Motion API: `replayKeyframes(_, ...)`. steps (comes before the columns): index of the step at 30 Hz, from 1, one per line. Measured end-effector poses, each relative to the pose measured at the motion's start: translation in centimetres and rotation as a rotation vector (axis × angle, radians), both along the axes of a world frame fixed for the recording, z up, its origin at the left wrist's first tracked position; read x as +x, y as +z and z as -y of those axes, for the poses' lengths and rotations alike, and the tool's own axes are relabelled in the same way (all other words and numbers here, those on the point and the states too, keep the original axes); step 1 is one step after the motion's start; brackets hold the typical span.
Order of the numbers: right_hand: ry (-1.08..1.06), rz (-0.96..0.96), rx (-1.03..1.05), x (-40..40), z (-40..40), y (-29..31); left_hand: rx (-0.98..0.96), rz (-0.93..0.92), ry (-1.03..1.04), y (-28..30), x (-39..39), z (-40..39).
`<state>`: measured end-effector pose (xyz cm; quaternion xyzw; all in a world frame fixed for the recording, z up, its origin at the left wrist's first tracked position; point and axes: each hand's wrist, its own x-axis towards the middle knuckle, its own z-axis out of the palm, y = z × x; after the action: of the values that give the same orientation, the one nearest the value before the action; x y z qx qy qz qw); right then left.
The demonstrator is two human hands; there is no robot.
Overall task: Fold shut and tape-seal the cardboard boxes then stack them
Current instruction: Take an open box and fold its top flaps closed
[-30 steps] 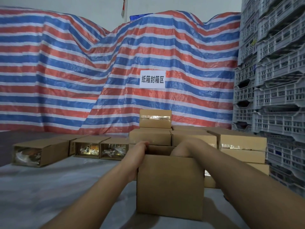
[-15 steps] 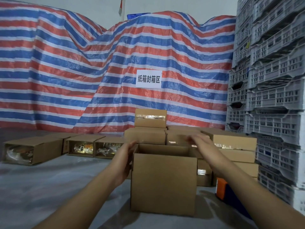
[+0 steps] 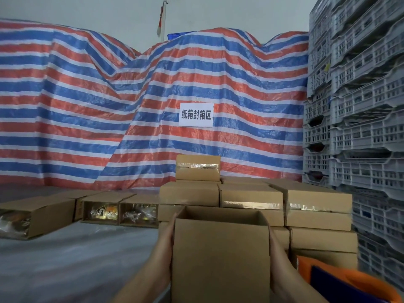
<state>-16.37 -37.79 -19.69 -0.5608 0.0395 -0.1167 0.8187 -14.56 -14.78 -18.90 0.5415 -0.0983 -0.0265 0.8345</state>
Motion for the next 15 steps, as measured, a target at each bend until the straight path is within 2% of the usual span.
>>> replayKeyframes(8,0.031,0.026,-0.06,-0.7,0.3,-0.8,-0.013,0.066,-0.072,-0.5,-0.5,-0.4)
replayKeyframes(15,0.078,0.009,0.032,-1.3,-0.2,-0.7,0.032,0.076,-0.113,-0.5,-0.5,-0.8)
